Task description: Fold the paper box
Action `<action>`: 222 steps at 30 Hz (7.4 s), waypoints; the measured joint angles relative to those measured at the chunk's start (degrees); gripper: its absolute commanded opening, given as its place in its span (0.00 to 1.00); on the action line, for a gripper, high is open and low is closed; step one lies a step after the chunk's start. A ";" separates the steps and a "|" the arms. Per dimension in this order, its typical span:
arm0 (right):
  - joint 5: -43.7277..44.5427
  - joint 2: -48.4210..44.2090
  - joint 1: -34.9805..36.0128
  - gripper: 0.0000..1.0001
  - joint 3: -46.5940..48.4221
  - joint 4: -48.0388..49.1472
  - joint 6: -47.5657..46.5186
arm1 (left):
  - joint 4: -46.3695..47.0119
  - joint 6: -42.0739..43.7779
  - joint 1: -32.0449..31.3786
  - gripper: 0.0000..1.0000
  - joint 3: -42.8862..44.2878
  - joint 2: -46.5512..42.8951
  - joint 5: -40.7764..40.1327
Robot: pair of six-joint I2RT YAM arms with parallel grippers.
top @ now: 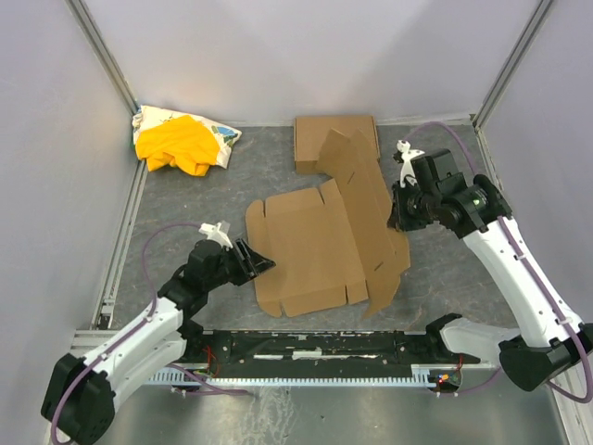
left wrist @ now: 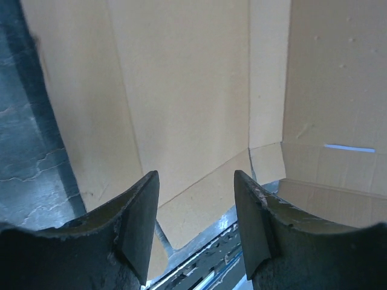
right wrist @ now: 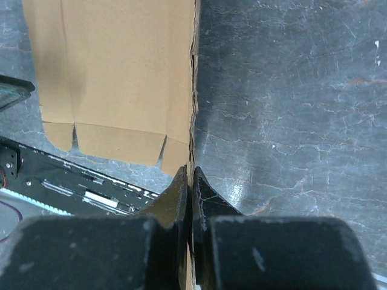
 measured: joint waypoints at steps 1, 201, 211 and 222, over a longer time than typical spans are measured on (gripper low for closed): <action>0.00 0.48 0.52 0.06 1.14 -0.50 -0.46 | -0.24 -0.07 -0.04 0.59 0.09 -1.38 -0.17; -5.01 29.94 2.97 0.03 19.65 1.01 -11.43 | 55.08 6.38 1.25 0.52 18.82 60.85 -12.98; -4.59 30.51 2.99 0.03 19.61 1.01 -11.72 | 48.15 10.82 -0.68 0.53 19.17 59.01 -10.71; -4.55 30.71 3.10 0.02 18.58 1.79 -11.39 | 36.83 11.80 -1.97 0.58 17.40 48.87 -11.85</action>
